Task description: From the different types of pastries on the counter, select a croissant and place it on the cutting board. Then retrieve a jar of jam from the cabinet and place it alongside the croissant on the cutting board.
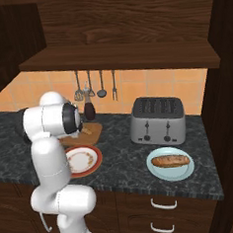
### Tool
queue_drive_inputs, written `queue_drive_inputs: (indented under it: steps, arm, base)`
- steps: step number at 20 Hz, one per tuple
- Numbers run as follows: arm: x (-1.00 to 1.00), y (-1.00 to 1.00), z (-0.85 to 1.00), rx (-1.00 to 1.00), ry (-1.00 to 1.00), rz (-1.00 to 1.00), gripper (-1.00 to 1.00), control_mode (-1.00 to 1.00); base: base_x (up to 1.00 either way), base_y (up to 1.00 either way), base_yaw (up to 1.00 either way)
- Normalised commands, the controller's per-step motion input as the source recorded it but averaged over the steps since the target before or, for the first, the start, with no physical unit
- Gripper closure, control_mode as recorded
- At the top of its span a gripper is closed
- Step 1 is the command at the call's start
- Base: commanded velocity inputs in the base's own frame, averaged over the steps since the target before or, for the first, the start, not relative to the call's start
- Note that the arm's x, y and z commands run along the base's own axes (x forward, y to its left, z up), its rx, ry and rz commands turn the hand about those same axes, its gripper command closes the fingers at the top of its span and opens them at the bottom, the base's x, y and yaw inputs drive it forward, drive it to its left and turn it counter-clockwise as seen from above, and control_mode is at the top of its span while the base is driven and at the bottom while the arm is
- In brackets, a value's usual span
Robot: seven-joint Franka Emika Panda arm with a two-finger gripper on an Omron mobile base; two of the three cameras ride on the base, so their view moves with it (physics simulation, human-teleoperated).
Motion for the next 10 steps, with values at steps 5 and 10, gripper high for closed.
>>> queue_drive_inputs:
  steps: [5,10]
  arm:
    - [-0.23,-0.20,0.85,0.10,0.00,0.00,-1.00,-1.00]
    - [-0.02,-0.42,0.75,0.09,0.04,0.00,-1.00,-1.00]
  base:
    - [0.00,0.00,0.00]
    - [0.00,0.00,0.00]
